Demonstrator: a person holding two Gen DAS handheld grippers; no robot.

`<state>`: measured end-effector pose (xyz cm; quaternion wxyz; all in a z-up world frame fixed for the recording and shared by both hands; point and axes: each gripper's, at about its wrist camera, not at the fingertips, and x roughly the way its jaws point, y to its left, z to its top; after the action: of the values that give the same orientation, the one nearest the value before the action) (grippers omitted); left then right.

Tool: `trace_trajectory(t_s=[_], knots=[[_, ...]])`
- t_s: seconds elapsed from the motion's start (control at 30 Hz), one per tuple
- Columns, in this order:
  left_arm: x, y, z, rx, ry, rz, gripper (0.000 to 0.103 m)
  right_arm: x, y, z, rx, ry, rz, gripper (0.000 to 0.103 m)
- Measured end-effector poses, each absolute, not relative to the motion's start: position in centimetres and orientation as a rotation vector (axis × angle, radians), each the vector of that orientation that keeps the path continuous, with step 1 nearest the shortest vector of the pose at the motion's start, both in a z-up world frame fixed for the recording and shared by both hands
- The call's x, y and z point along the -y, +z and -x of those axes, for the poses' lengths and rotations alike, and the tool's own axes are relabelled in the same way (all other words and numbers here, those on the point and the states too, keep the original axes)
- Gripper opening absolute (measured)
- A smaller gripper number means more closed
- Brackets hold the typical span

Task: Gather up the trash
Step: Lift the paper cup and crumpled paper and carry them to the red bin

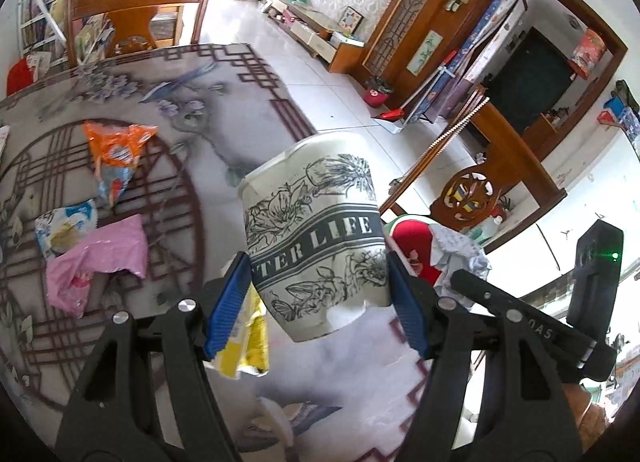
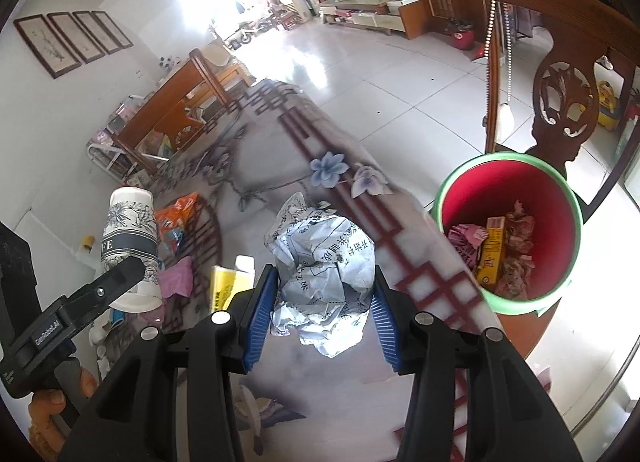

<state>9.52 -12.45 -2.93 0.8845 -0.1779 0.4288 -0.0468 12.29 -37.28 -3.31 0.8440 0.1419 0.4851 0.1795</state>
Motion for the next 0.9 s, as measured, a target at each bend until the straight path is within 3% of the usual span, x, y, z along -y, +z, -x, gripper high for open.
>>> trace_trajectory(t_s=[0.9], knots=[[24.1,-4.6,-16.4,-0.959,-0.218,0.304,0.065,49.8,-3.5,-16.4,-1.007,0.250,-0.407,0.045]])
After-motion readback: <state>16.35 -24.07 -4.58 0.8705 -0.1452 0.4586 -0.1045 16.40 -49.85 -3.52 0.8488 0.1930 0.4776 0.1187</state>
